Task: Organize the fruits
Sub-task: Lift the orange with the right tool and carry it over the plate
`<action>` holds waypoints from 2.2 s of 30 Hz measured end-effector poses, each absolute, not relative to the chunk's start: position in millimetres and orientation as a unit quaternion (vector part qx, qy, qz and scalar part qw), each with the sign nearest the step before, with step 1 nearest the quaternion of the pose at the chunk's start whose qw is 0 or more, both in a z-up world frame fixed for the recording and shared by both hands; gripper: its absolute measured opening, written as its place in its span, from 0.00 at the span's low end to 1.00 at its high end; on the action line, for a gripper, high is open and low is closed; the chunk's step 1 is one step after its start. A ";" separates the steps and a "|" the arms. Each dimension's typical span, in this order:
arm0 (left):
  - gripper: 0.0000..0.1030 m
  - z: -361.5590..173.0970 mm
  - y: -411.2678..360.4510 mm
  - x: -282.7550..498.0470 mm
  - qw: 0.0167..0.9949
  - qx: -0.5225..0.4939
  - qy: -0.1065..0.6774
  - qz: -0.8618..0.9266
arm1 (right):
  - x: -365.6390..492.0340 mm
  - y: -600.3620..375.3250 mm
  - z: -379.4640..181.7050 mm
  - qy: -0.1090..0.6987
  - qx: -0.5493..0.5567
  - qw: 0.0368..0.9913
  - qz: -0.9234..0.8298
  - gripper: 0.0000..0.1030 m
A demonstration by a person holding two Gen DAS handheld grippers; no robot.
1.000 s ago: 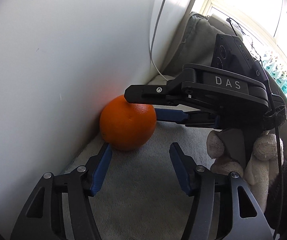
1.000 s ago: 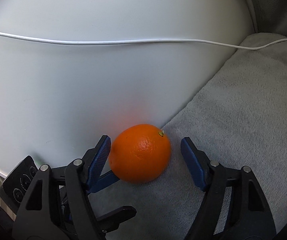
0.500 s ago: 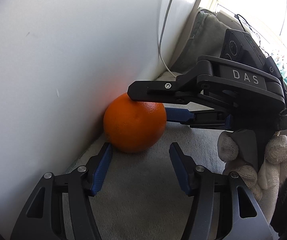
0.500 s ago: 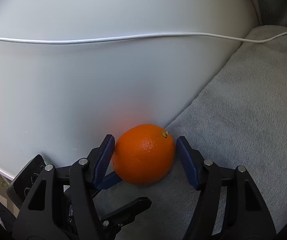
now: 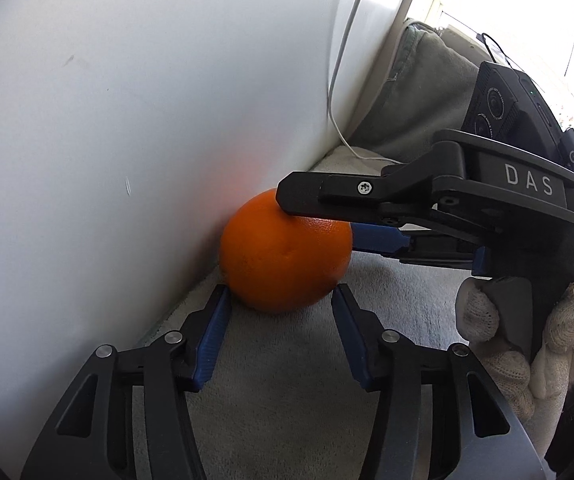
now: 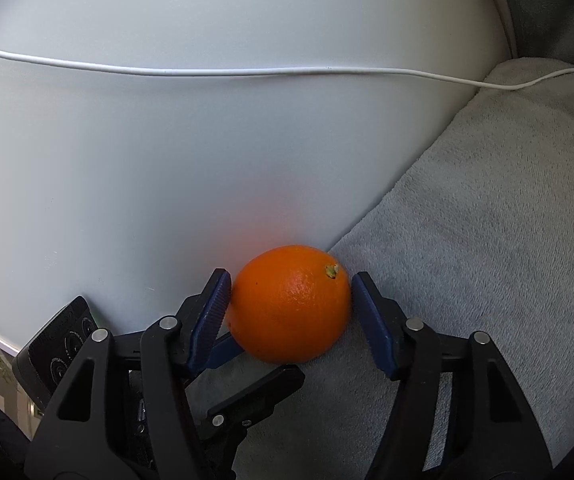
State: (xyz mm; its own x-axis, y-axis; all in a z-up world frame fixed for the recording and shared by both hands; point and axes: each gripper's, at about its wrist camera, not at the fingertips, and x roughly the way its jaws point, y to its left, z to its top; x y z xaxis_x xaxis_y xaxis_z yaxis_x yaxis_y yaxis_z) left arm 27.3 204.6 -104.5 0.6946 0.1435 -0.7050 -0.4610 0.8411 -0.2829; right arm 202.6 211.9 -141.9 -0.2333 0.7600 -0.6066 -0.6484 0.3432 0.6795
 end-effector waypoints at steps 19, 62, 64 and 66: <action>0.50 -77.5 179.2 0.1 0.911 -0.200 0.334 0.138 | 152.4 173.7 -102.3 0.491 0.036 0.660 0.568 0.63; 0.50 -22.4 -50.7 68.1 0.934 -0.082 0.323 -0.129 | 161.3 -152.8 -12.5 0.402 0.137 0.825 0.373 0.63; 0.50 -23.9 -63.0 75.2 0.932 -0.075 0.326 -0.140 | 162.1 -165.9 -15.2 0.403 0.145 0.828 0.362 0.63; 0.50 -25.1 -74.2 82.0 0.930 -0.071 0.329 -0.149 | 162.3 -178.9 -17.4 0.404 0.154 0.830 0.352 0.63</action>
State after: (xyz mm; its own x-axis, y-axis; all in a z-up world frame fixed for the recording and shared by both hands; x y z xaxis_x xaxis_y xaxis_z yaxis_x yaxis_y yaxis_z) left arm 82.0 -74.2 -25.1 0.7395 -0.3242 -0.5899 0.2312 0.9454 -0.2297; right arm 162.3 -178.9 -17.4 0.4256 0.7089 -0.5624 -0.4608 0.7047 0.5395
